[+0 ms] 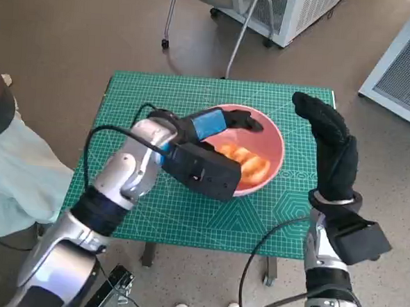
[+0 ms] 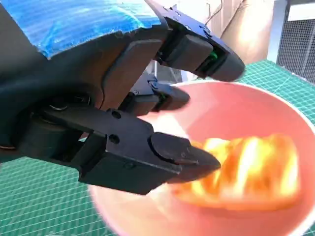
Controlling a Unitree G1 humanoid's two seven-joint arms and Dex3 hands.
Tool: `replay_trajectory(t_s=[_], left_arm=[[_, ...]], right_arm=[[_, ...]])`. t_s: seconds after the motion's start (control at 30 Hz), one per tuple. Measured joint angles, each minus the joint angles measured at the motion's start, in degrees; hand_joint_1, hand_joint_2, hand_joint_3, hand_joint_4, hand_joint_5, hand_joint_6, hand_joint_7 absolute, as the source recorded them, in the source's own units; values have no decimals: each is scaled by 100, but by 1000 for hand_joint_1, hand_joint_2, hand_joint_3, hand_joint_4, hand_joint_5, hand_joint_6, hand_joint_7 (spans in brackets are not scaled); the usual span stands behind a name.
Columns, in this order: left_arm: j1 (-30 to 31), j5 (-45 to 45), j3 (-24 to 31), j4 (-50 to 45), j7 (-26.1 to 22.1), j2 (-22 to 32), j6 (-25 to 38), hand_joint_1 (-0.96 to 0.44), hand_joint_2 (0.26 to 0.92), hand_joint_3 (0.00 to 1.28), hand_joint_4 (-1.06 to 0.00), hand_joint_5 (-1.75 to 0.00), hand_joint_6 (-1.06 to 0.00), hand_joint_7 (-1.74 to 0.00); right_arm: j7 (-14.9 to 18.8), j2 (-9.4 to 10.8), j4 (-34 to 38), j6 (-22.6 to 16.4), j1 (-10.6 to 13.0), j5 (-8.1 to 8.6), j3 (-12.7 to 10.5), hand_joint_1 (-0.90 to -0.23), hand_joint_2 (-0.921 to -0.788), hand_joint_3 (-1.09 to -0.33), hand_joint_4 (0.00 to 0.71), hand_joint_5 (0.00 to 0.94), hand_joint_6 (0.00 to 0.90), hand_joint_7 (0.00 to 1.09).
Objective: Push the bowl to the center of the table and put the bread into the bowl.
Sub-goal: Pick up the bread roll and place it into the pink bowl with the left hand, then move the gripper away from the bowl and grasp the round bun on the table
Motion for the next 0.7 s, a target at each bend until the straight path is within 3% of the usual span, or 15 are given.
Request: replay_trajectory(t_s=[0.3, 0.7], left_arm=[[237, -683, 583, -1028, -723, 317, 593, -50, 876, 42, -116, -10, -368, -26], [1034, -2066, 2048, -2794, -1212, 1439, 566, -14, 879, 31, -300, -42, -495, -74]], right_arm=[[0, 55, -34, 23, -3, -7, 75, -535, -921, -716, 418, 11, 101, 791], [36, 146, -41, 53, -12, 81, 147, -529, -921, -722, 418, 10, 92, 804]])
